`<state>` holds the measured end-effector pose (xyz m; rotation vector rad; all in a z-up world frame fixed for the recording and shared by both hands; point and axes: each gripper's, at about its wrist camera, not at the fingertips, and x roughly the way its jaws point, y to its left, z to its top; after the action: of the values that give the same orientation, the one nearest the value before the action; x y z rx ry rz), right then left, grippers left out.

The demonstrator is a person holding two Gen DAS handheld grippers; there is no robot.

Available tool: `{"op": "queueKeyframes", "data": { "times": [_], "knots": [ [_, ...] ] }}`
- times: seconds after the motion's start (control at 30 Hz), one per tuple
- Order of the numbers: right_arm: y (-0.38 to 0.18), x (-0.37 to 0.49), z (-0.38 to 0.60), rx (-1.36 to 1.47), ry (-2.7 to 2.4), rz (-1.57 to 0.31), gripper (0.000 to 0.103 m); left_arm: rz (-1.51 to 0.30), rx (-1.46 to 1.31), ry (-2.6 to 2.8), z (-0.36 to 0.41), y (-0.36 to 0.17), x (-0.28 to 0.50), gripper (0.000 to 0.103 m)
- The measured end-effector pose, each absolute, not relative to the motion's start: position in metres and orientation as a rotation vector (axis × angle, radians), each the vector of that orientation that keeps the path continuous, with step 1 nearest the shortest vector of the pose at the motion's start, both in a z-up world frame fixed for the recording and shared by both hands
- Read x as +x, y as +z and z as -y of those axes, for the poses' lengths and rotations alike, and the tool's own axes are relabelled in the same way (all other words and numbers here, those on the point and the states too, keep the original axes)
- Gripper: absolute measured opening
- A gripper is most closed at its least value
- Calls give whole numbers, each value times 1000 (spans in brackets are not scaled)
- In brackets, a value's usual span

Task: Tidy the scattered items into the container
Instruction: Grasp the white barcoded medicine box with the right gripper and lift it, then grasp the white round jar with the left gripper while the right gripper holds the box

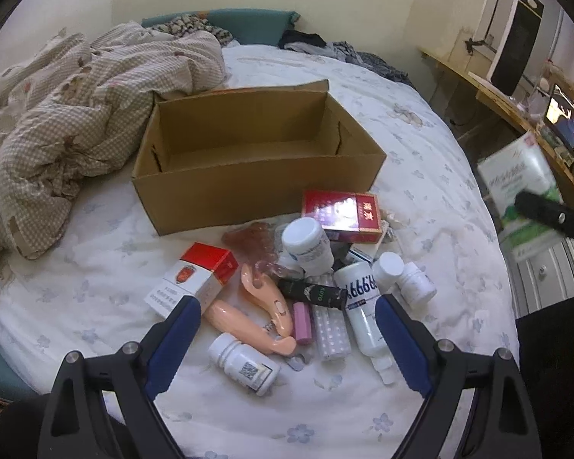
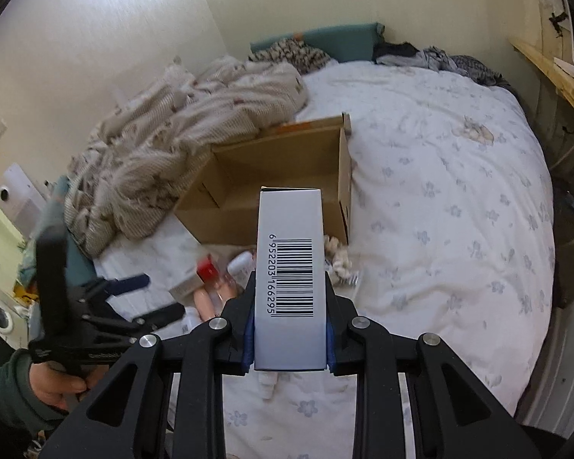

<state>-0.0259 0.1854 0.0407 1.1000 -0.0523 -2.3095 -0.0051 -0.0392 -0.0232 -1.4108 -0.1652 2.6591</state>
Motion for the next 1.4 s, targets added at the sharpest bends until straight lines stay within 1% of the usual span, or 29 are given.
{"op": "queueKeyframes", "data": {
  "times": [0.2,0.3,0.4,0.47,0.53,0.6,0.67,0.73,0.87,0.9,0.93,0.97,1.07,1.17,1.27,1.4],
  "knots": [
    [25,-30,-205,1136,-2264,245,29,223,-1487,2585,44,-30,-17,93],
    [28,-31,-210,1122,-2231,305,29,268,-1532,2571,50,-33,-28,93],
    [32,-32,-210,1098,-2200,352,29,268,-1553,2579,50,-38,-41,92],
    [32,-32,-211,1093,-2192,364,29,253,-1572,2568,45,-43,-55,90],
    [33,-33,-212,1091,-2188,379,29,230,-1582,2556,38,-48,-68,86],
    [34,-35,-213,1083,-2189,394,29,201,-1594,2519,29,-56,-82,85],
    [35,-35,-216,1073,-2193,405,29,197,-1631,2497,24,-68,-94,82],
    [36,-36,-218,1068,-2198,412,29,194,-1668,2473,18,-80,-106,74],
    [36,-39,-220,1072,-2197,429,29,241,-1714,2432,15,-96,-120,69],
    [35,-40,-220,1074,-2197,429,29,248,-1711,2430,16,-96,-121,60],
    [35,-41,-219,1077,-2196,425,29,247,-1709,2433,15,-97,-123,47],
    [34,-42,-217,1080,-2195,420,29,251,-1713,2433,16,-97,-124,43],
    [32,-43,-213,1088,-2192,402,29,314,-1715,2430,21,-95,-123,43],
    [30,-43,-209,1093,-2193,374,29,318,-1676,2451,22,-85,-117,43],
    [28,-42,-208,1097,-2197,353,29,294,-1623,2464,19,-68,-106,43],
    [27,-42,-208,1095,-2211,333,29,204,-1550,2496,16,-36,-94,43]
  ]
}}
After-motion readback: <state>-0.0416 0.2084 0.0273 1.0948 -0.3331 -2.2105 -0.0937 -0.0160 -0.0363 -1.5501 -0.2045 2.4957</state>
